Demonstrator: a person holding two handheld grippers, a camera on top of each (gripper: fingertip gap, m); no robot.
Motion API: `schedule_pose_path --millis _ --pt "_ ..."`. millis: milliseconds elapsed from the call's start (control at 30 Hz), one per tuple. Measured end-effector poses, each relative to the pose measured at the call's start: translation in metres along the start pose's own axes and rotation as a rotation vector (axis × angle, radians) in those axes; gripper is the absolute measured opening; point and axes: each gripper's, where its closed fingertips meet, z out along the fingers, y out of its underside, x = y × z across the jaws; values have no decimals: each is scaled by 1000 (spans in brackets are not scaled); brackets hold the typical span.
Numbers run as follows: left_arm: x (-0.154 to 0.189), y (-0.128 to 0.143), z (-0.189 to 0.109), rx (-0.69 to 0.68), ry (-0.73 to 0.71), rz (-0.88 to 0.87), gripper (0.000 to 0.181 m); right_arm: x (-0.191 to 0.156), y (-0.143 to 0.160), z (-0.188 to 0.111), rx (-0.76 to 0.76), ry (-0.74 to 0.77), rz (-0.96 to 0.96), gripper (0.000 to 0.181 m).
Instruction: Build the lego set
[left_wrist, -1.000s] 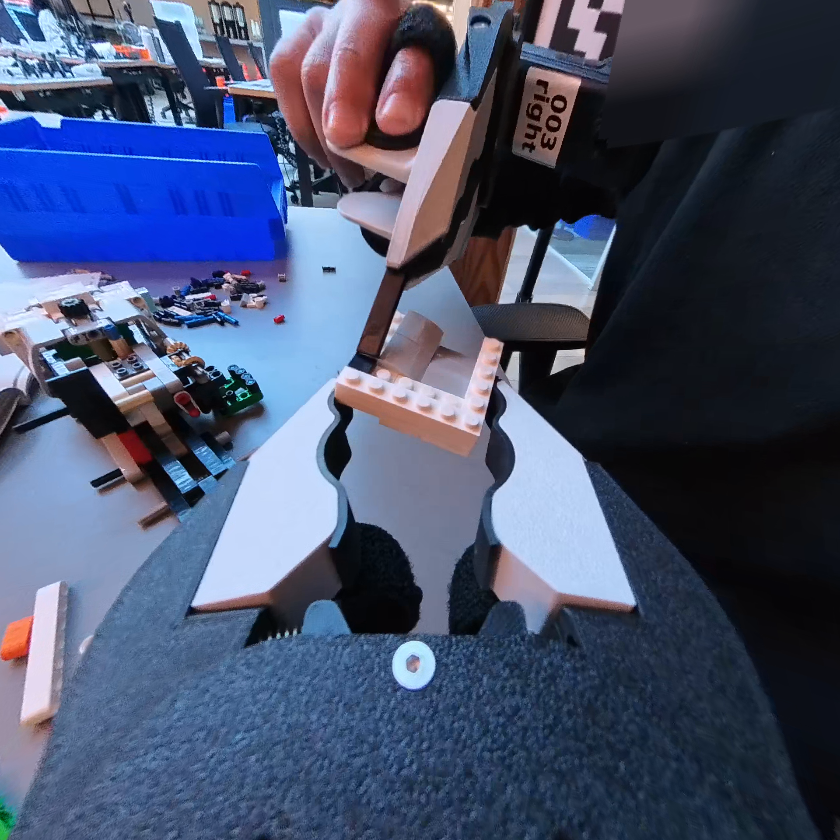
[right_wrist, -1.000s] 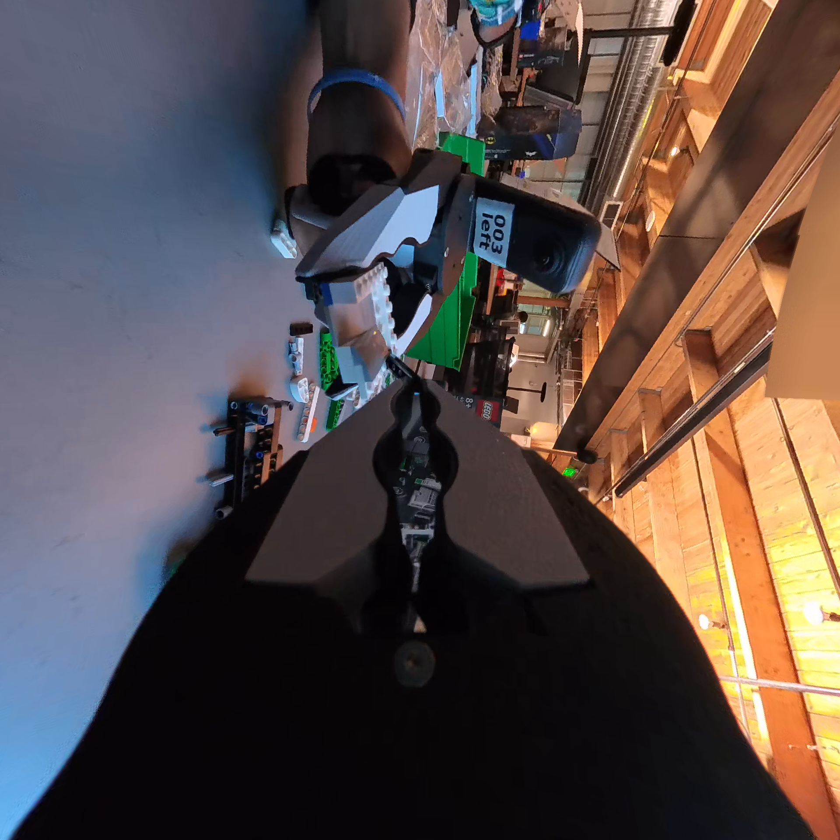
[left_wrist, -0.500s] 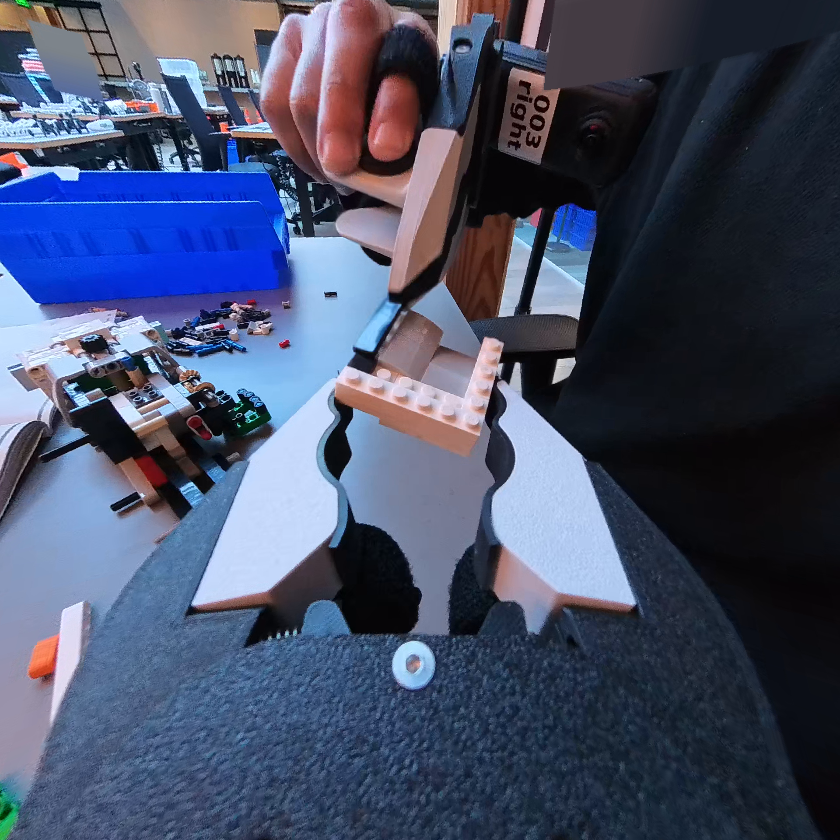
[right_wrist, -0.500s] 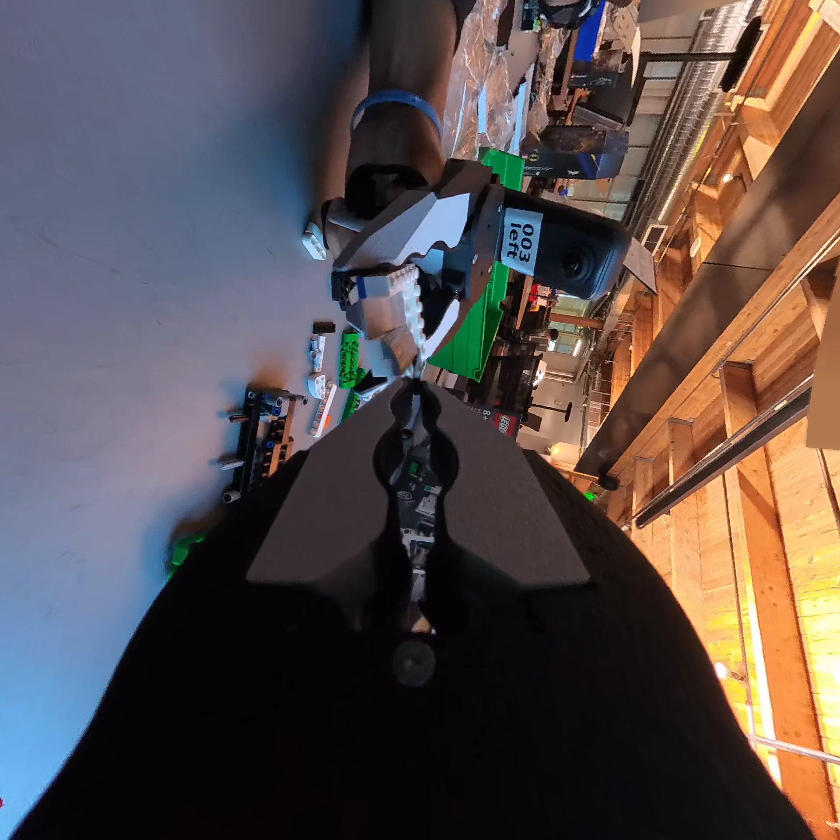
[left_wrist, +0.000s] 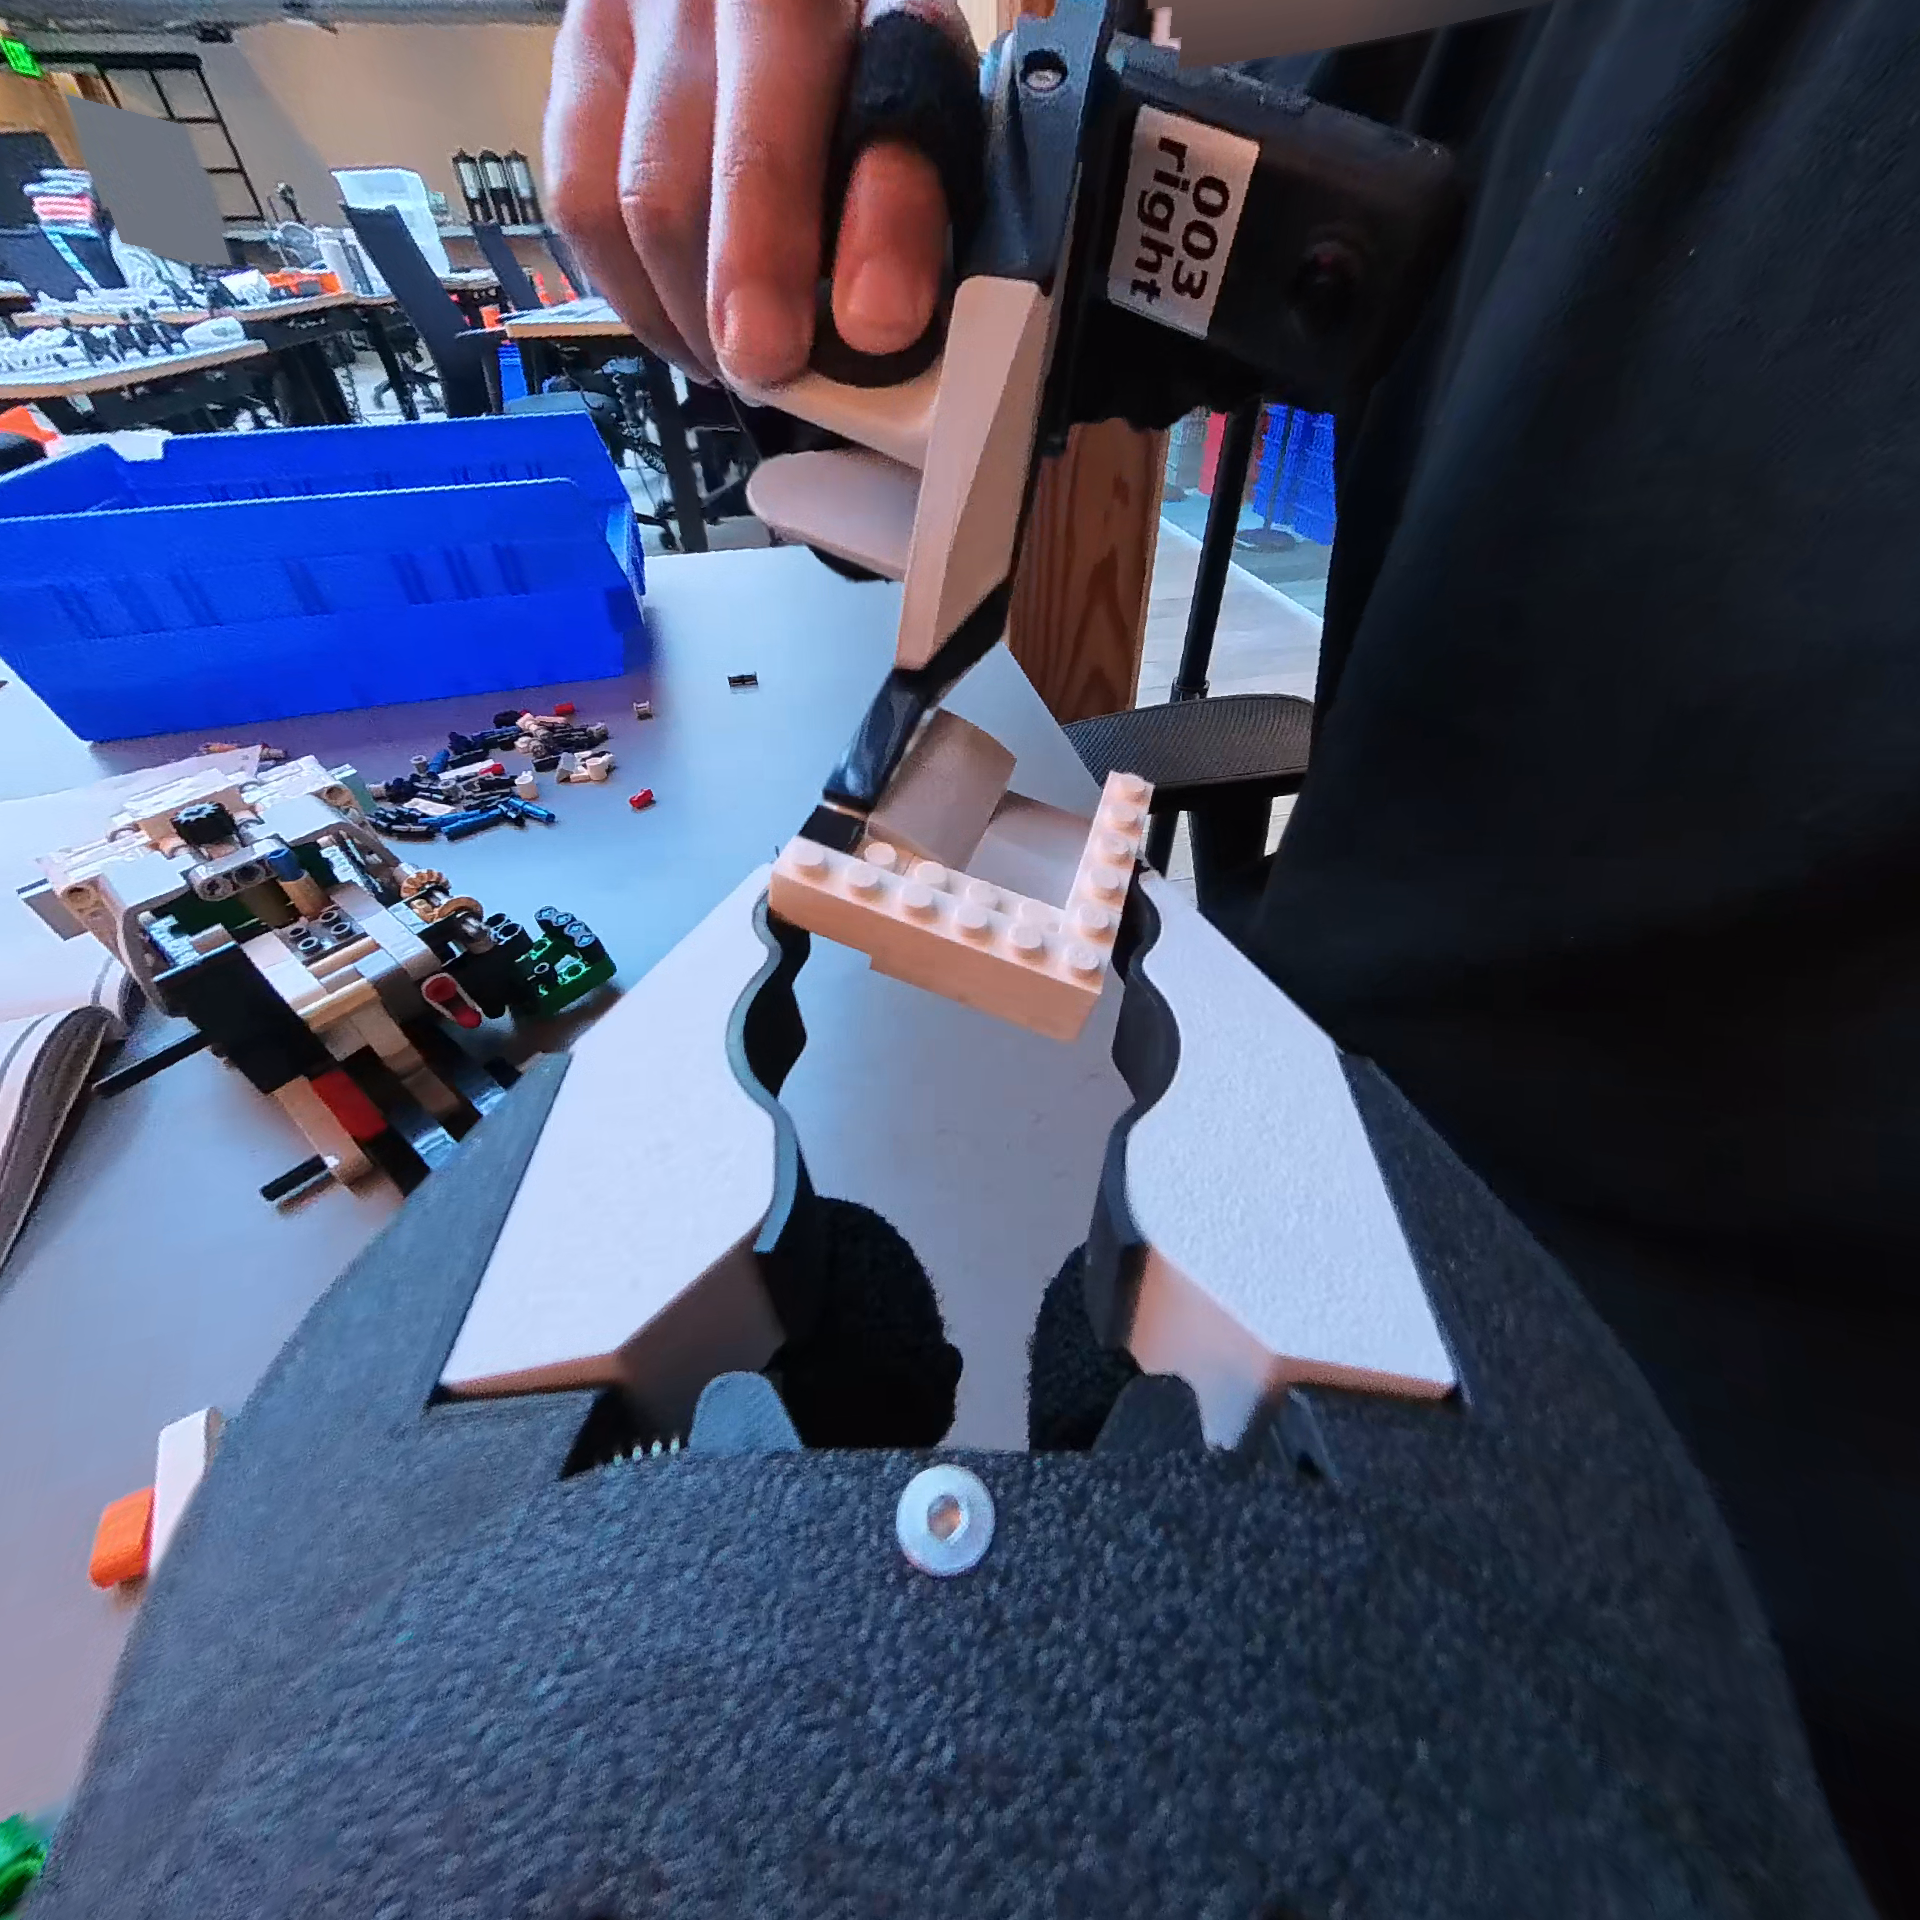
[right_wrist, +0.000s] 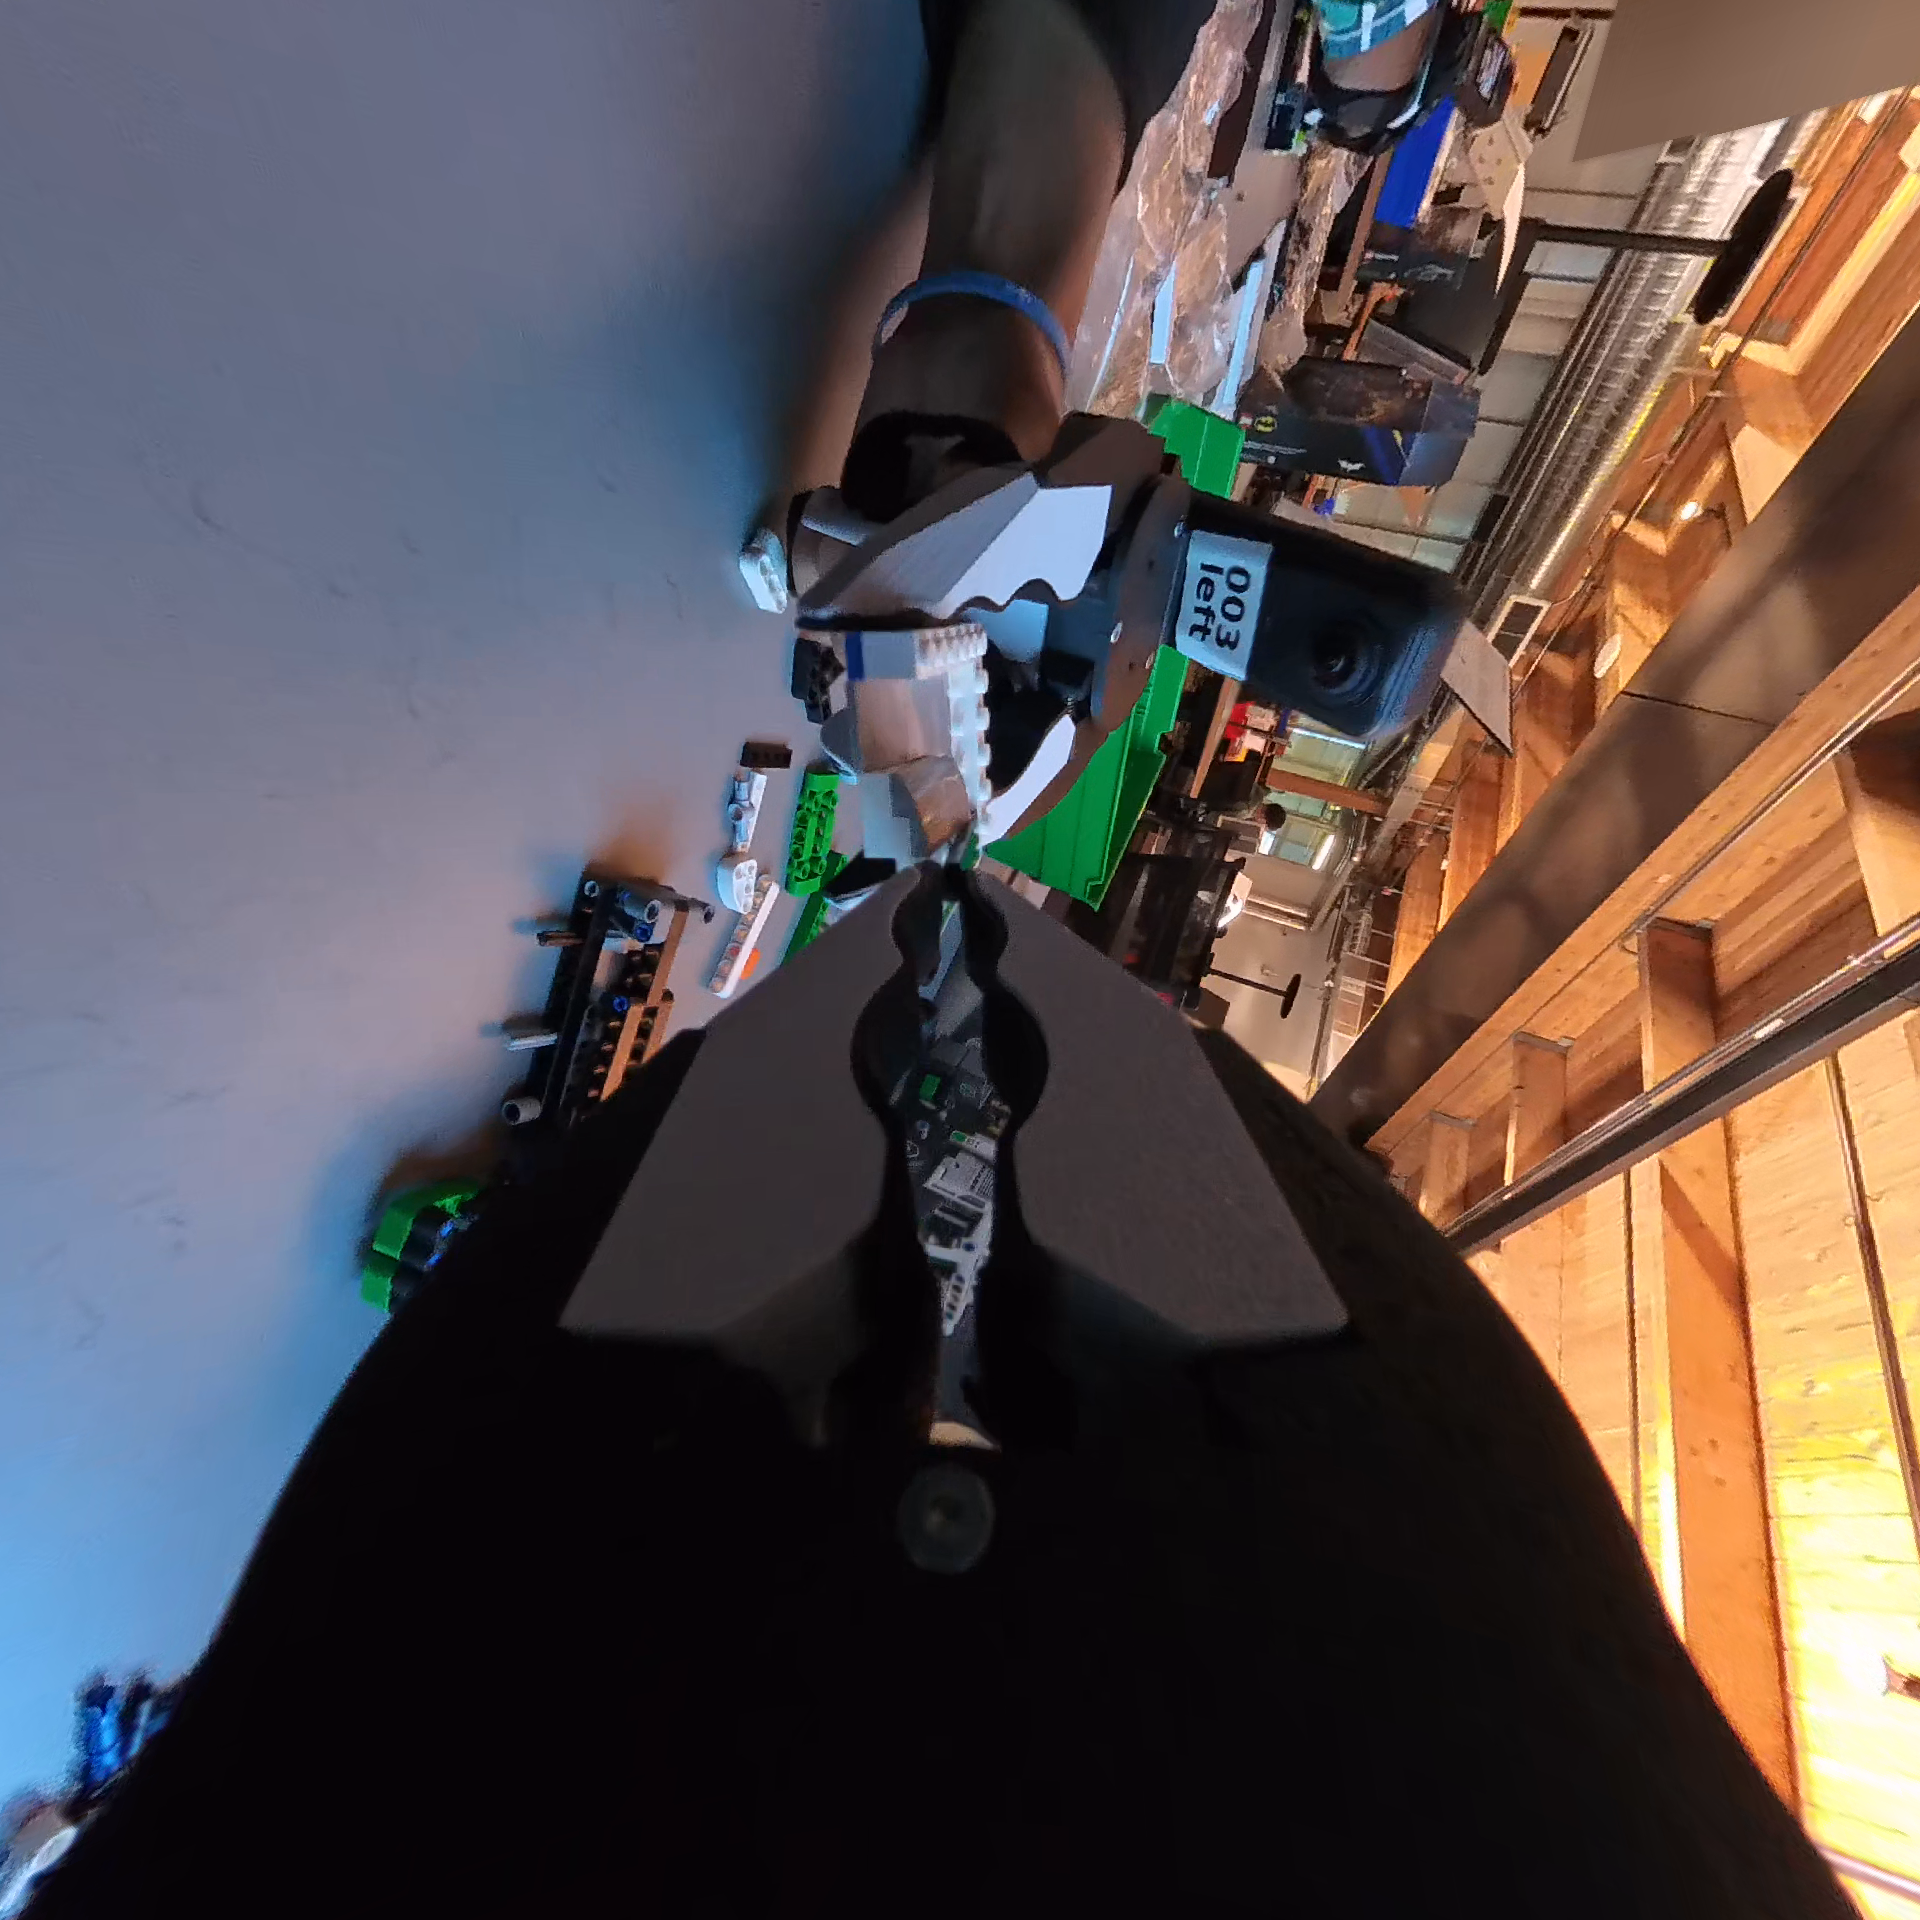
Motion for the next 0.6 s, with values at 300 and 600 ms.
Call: schedule_pose_path --millis 300,600 --pt "1 -1 0 4 1 5 58 -1 -2 0 12 -34 -20 2" --pt "1 0 0 0 6 -1 58 -2 0 0 2 -36 -11 3"
